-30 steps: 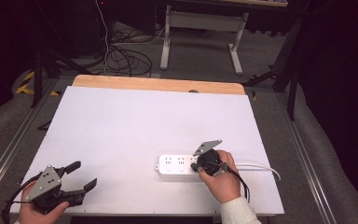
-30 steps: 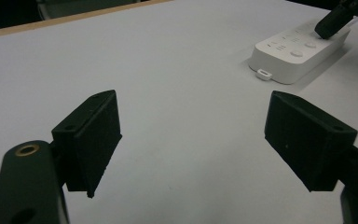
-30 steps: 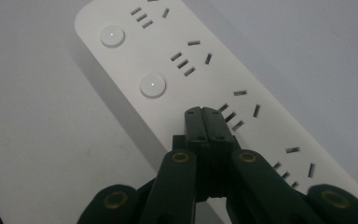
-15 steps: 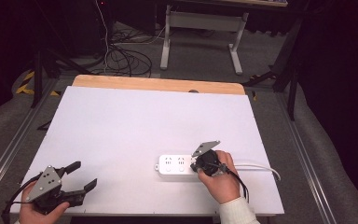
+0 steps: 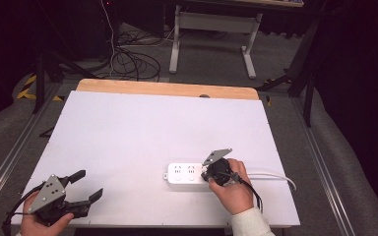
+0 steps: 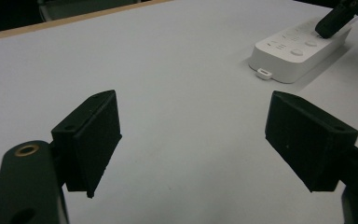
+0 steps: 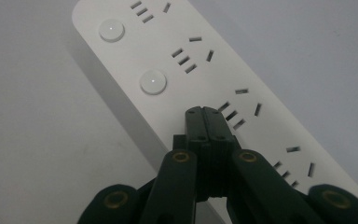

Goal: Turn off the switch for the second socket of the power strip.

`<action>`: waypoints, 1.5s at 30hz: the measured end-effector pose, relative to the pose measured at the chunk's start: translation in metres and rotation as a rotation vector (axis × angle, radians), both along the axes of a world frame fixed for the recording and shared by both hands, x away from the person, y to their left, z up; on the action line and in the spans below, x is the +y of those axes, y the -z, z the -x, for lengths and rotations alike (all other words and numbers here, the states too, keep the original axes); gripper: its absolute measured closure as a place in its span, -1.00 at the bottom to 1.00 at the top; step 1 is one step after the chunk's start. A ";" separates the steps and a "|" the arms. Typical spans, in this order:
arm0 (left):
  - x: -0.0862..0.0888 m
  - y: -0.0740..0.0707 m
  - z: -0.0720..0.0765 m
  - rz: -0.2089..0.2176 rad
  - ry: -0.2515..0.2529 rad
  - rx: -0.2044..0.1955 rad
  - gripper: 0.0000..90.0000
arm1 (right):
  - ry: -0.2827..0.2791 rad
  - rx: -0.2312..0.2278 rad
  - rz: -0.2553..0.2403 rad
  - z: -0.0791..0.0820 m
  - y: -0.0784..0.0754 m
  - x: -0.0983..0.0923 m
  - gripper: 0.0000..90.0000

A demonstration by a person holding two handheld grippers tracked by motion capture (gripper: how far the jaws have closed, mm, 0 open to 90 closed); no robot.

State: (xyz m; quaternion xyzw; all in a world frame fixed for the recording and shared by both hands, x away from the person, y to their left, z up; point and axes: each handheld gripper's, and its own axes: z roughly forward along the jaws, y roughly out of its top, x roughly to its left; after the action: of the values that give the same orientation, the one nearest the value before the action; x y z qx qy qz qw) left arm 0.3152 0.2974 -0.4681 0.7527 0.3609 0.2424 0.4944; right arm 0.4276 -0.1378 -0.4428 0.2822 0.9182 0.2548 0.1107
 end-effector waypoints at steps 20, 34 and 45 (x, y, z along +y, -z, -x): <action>0.001 0.000 -0.001 0.001 -0.002 -0.001 -0.59 | -0.005 -0.088 -0.165 0.009 -0.015 -0.014 1.00; 0.001 0.000 -0.002 0.004 -0.001 0.000 -0.58 | -0.013 -0.127 -0.207 0.013 -0.025 -0.017 1.00; 0.001 0.000 -0.001 0.004 0.001 -0.003 -0.58 | -0.022 -0.141 -0.254 0.014 -0.027 -0.016 0.40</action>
State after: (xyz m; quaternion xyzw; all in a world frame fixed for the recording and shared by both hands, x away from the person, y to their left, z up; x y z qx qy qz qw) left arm 0.3166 0.2981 -0.4681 0.7515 0.3601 0.2425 0.4967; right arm 0.4137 -0.1536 -0.4162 0.2654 0.8715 0.3894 0.1358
